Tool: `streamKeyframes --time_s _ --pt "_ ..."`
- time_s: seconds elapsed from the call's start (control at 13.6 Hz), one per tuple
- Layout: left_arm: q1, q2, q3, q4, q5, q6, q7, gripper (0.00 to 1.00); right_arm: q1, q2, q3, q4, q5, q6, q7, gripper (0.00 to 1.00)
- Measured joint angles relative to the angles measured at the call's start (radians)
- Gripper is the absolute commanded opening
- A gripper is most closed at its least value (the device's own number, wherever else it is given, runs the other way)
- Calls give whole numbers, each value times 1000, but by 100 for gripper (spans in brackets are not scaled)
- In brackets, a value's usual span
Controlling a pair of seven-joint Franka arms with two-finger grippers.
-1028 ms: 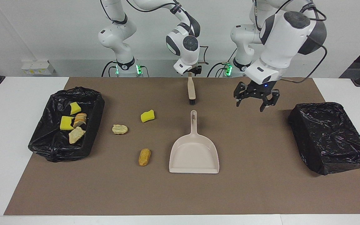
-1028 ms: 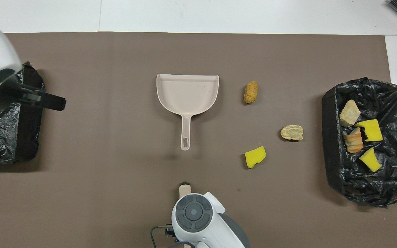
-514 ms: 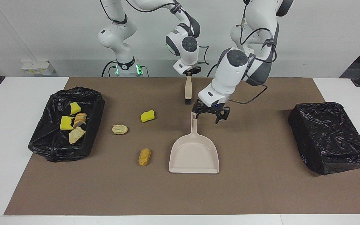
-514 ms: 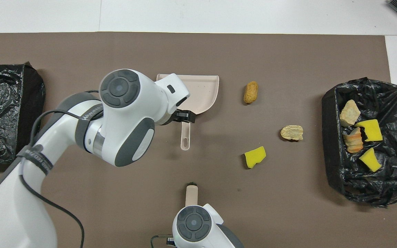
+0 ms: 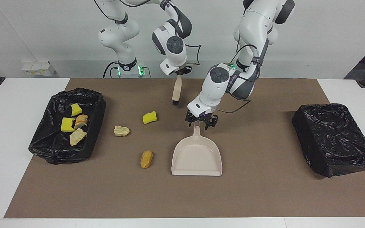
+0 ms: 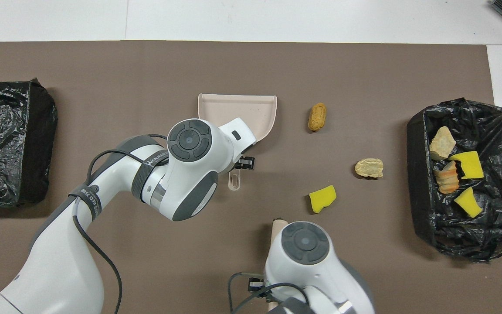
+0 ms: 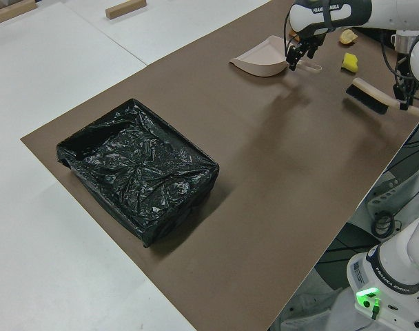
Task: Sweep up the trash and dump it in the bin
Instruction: 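Grasp the dustpan with the left gripper while the right gripper grasps the brush, then sweep the yellow sponge and bread scrap into the dustpan with the right gripper's brush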
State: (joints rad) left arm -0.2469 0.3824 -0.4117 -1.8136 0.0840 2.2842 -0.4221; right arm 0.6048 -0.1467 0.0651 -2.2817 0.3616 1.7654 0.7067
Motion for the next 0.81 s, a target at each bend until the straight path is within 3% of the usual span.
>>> streamKeyframes --time_s 0.07,0.22,0.29,0.59,0.81 --pt "0 0 0 0 21 0 -1 20 -56 -25 -2 -2 -31 -31 -40 0" --pt "0 0 -1 -5 35 -3 -1 10 -165 -50 -5 -3 -104 -61 -132 0" --pt "0 0 -2 -9 37 -6 -1 1 -219 -51 -6 -3 -151 -64 -186 0" --pt "3 -16 -5 -6 46 -64 20 0 -432 -9 -8 21 -377 -14 -444 0" --pt "31 -71 -1 -3 51 -186 293 0 -524 63 -10 54 -557 69 -547 0"
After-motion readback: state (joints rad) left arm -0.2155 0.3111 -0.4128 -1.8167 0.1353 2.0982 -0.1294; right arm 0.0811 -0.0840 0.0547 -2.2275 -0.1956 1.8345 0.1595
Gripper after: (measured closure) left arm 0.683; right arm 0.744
